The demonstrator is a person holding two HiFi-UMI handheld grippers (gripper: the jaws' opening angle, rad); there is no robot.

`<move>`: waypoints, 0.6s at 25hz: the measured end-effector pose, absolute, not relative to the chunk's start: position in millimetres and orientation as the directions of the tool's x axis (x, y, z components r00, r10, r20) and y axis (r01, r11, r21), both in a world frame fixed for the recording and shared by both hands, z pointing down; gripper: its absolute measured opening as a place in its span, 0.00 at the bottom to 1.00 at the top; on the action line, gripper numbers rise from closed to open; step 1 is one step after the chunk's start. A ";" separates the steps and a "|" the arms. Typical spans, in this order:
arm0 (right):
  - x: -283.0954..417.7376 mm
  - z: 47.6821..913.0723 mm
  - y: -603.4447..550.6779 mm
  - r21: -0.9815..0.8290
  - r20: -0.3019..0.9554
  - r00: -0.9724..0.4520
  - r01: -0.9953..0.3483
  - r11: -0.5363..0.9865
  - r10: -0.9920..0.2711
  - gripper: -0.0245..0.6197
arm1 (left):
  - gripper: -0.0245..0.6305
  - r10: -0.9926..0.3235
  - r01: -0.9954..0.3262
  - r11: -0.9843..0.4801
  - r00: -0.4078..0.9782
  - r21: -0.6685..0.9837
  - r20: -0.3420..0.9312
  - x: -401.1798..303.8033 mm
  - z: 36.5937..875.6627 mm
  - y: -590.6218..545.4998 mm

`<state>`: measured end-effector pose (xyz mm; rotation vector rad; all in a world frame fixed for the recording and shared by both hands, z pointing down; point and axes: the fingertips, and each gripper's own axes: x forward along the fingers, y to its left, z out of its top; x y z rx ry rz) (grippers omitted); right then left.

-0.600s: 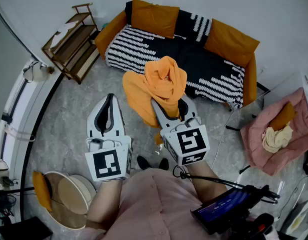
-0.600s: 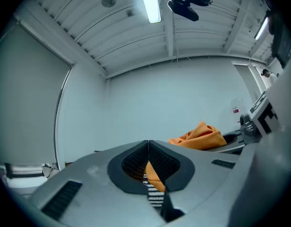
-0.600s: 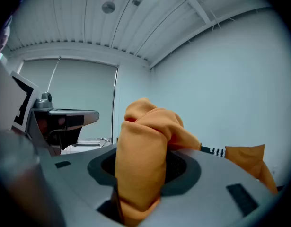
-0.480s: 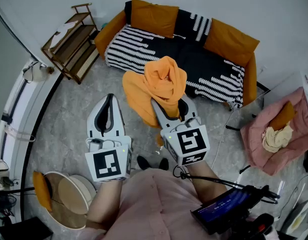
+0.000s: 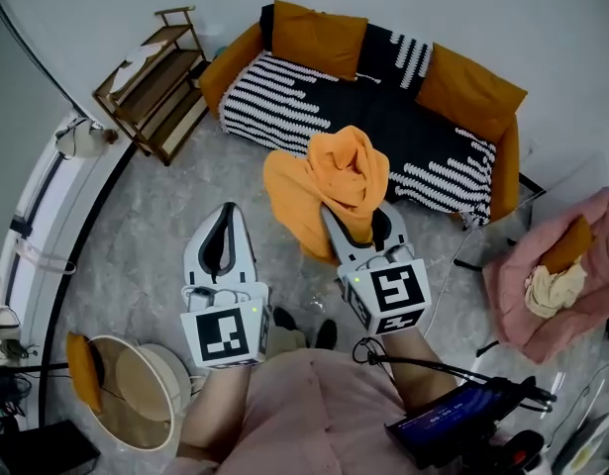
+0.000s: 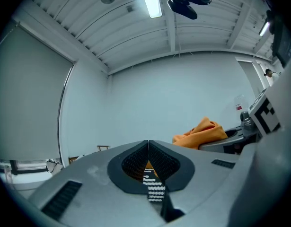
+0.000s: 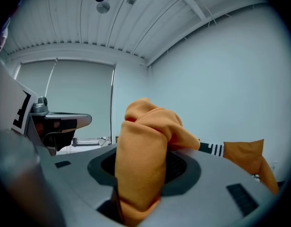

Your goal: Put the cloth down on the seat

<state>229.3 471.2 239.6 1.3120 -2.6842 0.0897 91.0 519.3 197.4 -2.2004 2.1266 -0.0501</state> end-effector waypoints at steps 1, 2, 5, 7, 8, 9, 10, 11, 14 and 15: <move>229.0 241.7 467.7 0.013 0.168 -0.604 -0.789 0.615 -0.779 0.34 | 0.05 -0.999 -0.997 -0.029 0.031 -0.073 -0.026 89.7 199.9 517.1; 229.2 243.8 464.2 0.012 0.173 -0.604 -0.789 0.615 -0.778 0.34 | 0.05 -0.999 -0.997 -0.027 0.029 -0.071 -0.021 89.0 202.3 514.6; 225.5 250.6 449.8 0.013 0.185 -0.601 -0.790 0.613 -0.778 0.34 | 0.05 -1.000 -0.995 -0.024 0.026 -0.092 -0.014 81.7 211.2 502.1; 216.4 255.9 434.2 0.015 0.193 -0.597 -0.791 0.611 -0.778 0.34 | 0.05 -1.000 -0.996 -0.021 0.022 -0.088 -0.007 70.2 217.3 486.4; 210.9 259.1 424.9 0.016 0.199 -0.595 -0.792 0.610 -0.778 0.34 | 0.05 -1.000 -0.996 -0.018 0.018 -0.083 -0.003 62.8 220.5 476.4; 205.2 262.7 414.7 0.016 0.205 -0.593 -0.793 0.609 -0.778 0.34 | 0.05 -1.000 -0.997 -0.015 0.015 -0.077 0.000 54.5 223.8 465.3; 199.4 266.2 403.6 0.014 0.210 -0.590 -0.796 0.606 -0.780 0.34 | 0.05 -1.000 -0.997 -0.013 0.013 -0.071 0.002 45.6 226.9 453.1; 193.5 269.1 391.4 0.011 0.212 -0.585 -0.800 0.600 -0.783 0.34 | 0.05 -1.000 -0.998 -0.013 0.013 -0.067 0.002 36.3 229.6 439.8; 171.0 271.2 350.8 0.011 0.204 -0.566 -0.814 0.580 -0.798 0.34 | 0.05 -1.000 -0.998 -0.016 0.016 -0.063 0.000 4.2 232.8 396.3; 161.3 270.1 336.6 0.014 0.200 -0.562 -0.817 0.576 -0.802 0.34 | 0.05 -1.000 -0.998 -0.016 0.016 -0.063 -0.001 -7.7 232.0 381.2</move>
